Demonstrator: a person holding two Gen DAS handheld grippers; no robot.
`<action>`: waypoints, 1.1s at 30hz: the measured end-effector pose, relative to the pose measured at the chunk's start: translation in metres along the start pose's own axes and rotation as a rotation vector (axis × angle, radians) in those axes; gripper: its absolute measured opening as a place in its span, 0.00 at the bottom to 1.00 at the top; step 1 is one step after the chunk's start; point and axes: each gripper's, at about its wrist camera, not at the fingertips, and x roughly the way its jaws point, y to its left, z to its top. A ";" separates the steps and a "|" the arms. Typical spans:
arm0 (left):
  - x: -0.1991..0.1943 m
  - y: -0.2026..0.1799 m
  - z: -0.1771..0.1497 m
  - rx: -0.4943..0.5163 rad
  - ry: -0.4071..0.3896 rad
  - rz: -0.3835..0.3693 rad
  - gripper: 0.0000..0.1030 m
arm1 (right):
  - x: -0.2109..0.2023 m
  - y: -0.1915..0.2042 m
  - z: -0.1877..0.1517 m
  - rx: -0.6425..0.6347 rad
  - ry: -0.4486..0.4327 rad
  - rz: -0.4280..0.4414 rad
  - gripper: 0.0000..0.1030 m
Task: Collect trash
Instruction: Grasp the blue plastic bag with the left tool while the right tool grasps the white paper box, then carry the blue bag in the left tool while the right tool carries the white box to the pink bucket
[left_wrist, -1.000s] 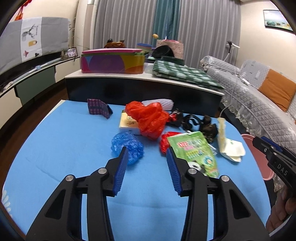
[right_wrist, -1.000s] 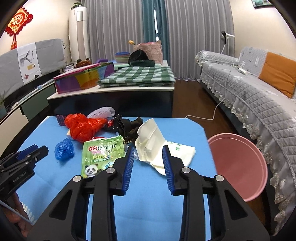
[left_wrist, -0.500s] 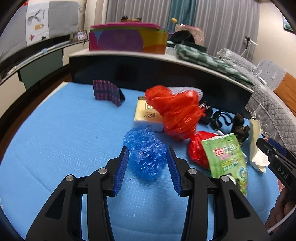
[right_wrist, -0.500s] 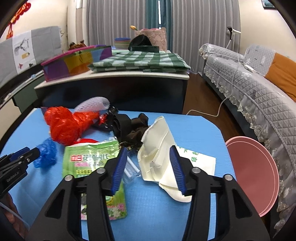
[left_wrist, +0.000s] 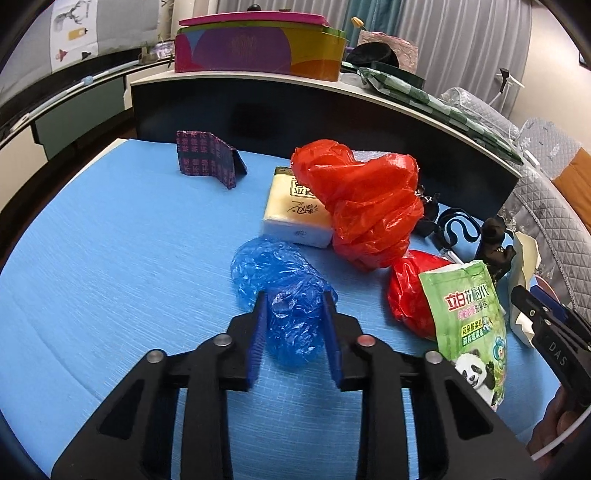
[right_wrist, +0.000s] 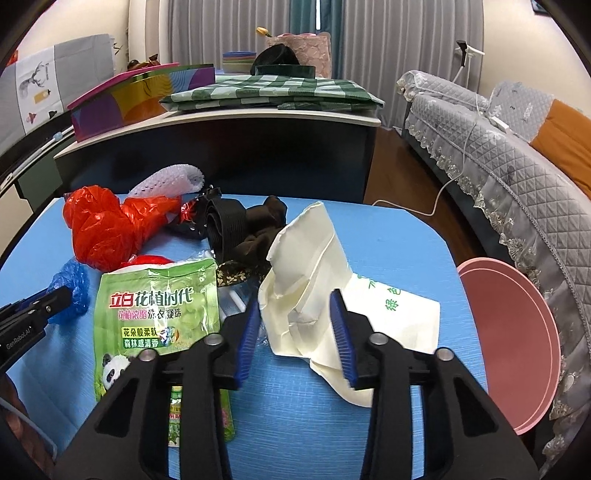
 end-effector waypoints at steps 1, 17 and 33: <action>0.000 0.000 0.000 -0.002 0.002 -0.004 0.23 | 0.000 0.000 0.000 -0.001 -0.001 0.002 0.30; -0.028 -0.013 -0.001 0.028 -0.043 -0.055 0.12 | -0.040 -0.012 0.004 -0.030 -0.089 -0.007 0.02; -0.087 -0.038 -0.022 0.122 -0.139 -0.115 0.12 | -0.122 -0.026 -0.011 -0.054 -0.217 -0.016 0.02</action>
